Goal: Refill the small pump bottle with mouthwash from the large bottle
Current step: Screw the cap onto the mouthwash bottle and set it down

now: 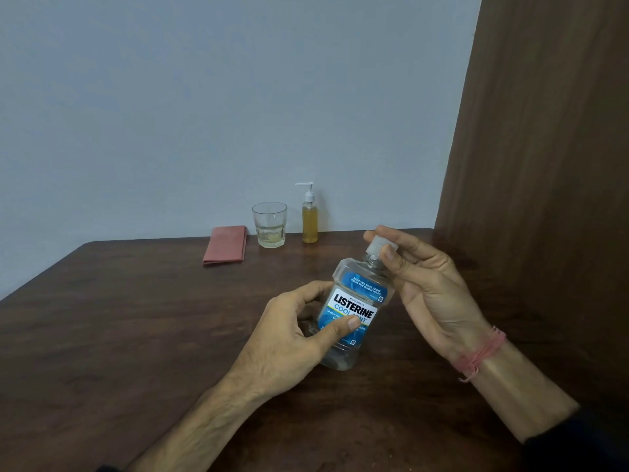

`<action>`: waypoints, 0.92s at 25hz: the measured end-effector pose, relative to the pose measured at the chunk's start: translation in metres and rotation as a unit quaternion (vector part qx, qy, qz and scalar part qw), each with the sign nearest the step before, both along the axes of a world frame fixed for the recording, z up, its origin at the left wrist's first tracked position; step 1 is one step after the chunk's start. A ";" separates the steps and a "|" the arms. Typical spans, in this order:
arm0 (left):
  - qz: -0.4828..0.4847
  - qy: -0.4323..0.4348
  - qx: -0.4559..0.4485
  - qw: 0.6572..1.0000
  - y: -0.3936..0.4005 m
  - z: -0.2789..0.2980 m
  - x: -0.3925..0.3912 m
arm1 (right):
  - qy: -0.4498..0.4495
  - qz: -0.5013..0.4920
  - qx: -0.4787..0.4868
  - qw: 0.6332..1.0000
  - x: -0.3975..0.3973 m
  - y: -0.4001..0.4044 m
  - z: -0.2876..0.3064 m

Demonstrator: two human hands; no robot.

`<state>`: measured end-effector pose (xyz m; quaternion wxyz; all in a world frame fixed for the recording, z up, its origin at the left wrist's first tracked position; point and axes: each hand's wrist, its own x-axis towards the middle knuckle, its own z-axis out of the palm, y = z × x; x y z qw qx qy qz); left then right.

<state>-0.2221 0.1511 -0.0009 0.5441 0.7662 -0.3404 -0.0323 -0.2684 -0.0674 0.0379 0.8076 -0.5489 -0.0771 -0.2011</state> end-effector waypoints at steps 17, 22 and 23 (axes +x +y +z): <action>0.075 -0.035 -0.001 0.997 0.001 -0.002 0.007 | 0.005 0.055 -0.027 0.998 0.004 -0.003 -0.008; 0.088 -0.008 -0.025 0.996 0.001 -0.013 0.017 | 0.113 0.075 -0.223 0.965 0.007 0.005 -0.028; 0.085 -0.008 -0.020 0.996 0.002 -0.014 0.019 | 0.129 0.068 -0.237 0.960 0.007 0.004 -0.030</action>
